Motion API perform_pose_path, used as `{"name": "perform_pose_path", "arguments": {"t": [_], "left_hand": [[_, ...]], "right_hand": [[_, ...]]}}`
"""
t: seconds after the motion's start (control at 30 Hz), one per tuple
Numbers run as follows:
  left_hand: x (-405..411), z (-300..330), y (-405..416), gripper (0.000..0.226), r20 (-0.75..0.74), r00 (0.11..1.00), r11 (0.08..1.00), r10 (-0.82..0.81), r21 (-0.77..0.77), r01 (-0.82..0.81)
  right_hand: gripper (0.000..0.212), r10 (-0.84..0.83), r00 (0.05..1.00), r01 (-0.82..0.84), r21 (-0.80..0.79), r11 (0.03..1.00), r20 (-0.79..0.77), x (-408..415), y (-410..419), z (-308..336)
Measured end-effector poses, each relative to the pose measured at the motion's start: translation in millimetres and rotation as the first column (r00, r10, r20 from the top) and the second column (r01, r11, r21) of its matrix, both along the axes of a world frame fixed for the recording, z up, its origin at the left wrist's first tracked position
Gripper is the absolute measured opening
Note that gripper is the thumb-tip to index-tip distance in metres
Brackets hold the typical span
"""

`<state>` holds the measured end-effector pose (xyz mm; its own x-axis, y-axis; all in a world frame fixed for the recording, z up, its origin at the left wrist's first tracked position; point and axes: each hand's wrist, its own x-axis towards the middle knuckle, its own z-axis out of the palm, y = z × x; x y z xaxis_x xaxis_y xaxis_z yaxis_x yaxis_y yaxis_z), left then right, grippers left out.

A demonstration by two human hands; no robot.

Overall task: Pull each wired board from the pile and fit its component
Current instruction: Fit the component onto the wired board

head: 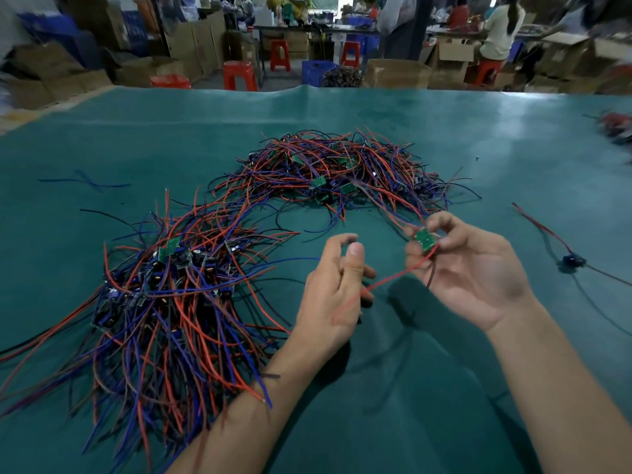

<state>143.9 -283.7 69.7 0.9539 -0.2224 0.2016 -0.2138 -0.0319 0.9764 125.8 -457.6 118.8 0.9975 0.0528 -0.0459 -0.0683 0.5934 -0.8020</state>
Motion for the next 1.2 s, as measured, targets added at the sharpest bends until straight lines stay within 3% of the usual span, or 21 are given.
{"name": "perform_pose_path", "arguments": {"t": [0.13,0.23,0.37,0.53,0.7,0.8,1.03,1.1,1.2], "left_hand": [[-2.6,1.1,0.8,0.053,-0.018,0.994,0.994,-0.112,0.006,0.112],[-3.8,1.5,1.9,0.042,0.036,0.995,0.991,-0.091,0.103,0.087],[-4.6,4.3,3.2,0.021,0.012,0.995,0.992,-0.098,0.085,0.097],[-4.8,4.6,2.6,0.030,-0.050,0.996,0.994,-0.073,0.077,0.077],[-2.6,2.4,1.4,0.021,-0.057,0.998,0.998,0.007,0.057,-0.003],[-0.8,0.5,2.5,0.020,-0.053,0.998,0.999,0.032,0.024,-0.031],[-3.5,-0.8,3.2,0.024,-0.006,1.000,0.994,-0.031,0.106,0.031],[-3.2,0.1,3.0,0.025,-0.006,0.998,0.989,-0.055,0.138,0.056],[-3.1,2.6,3.7,0.026,-0.014,0.996,0.983,-0.088,0.160,0.089]], "right_hand": [[0.028,0.022,0.996,0.007,-0.335,0.942,0.082,1.5,13.7,-6.8],[0.041,-0.027,0.991,0.081,-0.432,0.898,0.131,2.4,22.3,-12.5],[0.027,-0.072,0.992,0.107,-0.391,0.914,0.104,3.9,22.4,-13.6],[0.013,-0.182,0.980,0.196,-0.263,0.945,0.078,5.9,29.8,-12.5],[0.027,-0.238,0.971,0.231,-0.187,0.955,-0.019,4.4,36.2,-13.8],[0.018,-0.233,0.971,0.214,-0.219,0.952,-0.061,4.4,34.0,-13.7],[0.005,-0.192,0.978,0.158,-0.304,0.940,-0.084,4.9,27.3,-10.6],[0.007,-0.252,0.968,0.231,-0.408,0.884,0.001,5.5,23.2,-11.9],[0.019,-0.358,0.915,0.399,-0.567,0.720,0.188,8.1,18.1,-16.5]]}}
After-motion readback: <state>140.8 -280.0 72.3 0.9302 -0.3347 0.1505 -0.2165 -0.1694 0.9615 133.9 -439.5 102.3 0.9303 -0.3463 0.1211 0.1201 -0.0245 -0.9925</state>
